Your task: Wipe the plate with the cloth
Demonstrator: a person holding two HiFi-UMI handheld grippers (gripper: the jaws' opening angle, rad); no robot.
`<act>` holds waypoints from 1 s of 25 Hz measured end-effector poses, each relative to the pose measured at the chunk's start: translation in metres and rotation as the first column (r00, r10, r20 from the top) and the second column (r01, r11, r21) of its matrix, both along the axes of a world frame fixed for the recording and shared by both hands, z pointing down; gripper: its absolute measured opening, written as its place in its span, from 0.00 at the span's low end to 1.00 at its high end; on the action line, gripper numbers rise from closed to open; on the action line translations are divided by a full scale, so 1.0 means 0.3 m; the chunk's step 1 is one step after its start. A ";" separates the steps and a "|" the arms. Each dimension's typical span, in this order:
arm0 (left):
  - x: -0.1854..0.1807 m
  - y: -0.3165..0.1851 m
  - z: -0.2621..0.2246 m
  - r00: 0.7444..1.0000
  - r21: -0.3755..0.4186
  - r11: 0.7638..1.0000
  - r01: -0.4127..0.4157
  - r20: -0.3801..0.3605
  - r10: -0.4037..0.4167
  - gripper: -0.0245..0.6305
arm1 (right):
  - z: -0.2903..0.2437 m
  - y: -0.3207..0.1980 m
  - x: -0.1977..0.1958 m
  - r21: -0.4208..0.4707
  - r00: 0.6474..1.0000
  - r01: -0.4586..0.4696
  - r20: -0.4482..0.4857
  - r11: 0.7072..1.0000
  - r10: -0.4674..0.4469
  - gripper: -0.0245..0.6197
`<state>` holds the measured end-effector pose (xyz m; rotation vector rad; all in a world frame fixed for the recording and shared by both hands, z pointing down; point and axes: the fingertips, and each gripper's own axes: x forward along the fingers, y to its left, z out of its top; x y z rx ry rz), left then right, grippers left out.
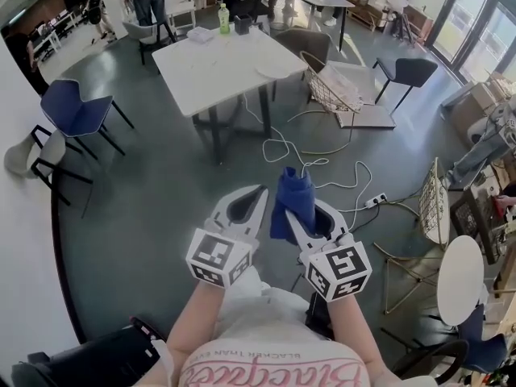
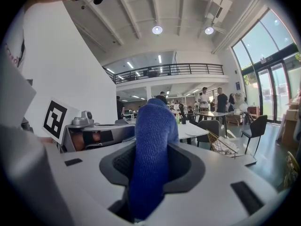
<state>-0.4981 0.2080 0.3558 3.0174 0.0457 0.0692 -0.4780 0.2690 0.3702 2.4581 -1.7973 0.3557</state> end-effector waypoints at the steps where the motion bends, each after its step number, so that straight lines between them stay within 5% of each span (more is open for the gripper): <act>1: 0.013 -0.007 0.000 1.000 -0.002 1.000 -0.001 0.001 0.001 0.04 | 0.002 -0.010 0.013 0.000 1.000 0.001 0.002 1.000 -0.001 0.24; 25: 0.579 -0.422 -0.006 0.999 -0.012 0.999 -0.046 -0.005 0.046 0.04 | 0.003 -0.408 0.552 -0.002 0.999 -0.053 0.008 0.999 0.053 0.24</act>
